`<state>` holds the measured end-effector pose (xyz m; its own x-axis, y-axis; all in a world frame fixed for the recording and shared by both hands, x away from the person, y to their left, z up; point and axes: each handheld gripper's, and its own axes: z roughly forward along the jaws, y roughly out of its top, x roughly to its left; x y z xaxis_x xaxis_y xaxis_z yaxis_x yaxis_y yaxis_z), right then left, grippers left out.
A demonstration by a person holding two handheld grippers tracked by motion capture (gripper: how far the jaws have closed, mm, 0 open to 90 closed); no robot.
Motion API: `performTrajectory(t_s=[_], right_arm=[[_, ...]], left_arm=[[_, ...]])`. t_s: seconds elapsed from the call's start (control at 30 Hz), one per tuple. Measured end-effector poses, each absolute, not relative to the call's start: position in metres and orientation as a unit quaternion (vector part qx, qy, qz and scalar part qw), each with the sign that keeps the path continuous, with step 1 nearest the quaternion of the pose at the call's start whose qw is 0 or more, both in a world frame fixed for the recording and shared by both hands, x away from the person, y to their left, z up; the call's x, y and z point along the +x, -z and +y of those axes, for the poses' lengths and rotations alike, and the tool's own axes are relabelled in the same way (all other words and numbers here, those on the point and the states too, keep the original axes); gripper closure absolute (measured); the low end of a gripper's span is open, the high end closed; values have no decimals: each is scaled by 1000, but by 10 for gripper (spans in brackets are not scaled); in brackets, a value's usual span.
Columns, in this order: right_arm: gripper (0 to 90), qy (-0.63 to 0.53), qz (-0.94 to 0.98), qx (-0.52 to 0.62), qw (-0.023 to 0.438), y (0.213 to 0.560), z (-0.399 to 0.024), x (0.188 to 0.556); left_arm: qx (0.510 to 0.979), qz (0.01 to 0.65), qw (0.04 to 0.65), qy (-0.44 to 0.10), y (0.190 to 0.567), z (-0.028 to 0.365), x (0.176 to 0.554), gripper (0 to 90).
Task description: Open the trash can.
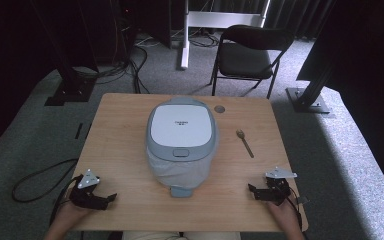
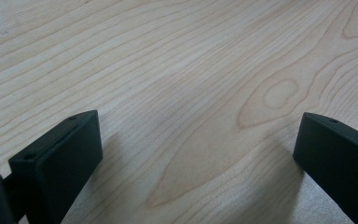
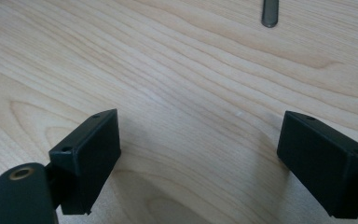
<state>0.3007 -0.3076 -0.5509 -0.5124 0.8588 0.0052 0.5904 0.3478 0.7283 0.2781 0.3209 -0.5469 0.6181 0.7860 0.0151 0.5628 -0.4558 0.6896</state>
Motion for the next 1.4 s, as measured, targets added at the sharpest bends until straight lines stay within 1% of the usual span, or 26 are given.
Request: performTrajectory(t_s=[0.27,0.33,0.47,0.8,1.1,1.3,1.4], right_arm=[[127,-347,798,454,193,551,-308,301],[127,-347,798,453,193,551,-308,301],[127,-347,798,454,193,551,-308,301],[129,-346,798,454,193,551,-308,301],[131,-347,798,454,193,551,-308,301],[134,-347,797,455,193,551,-308,301],[134,-347,797,455,194,551,-308,301]], left_arm=[[833,409,330,-172,547,322,275,17],[831,411,332,-174,546,323,274,46],[831,412,330,-173,546,323,274,54],[831,419,328,-162,542,324,271,54],[829,400,353,-167,526,313,267,58],[831,391,364,-157,517,308,266,58],[832,377,376,-156,505,302,264,58]])
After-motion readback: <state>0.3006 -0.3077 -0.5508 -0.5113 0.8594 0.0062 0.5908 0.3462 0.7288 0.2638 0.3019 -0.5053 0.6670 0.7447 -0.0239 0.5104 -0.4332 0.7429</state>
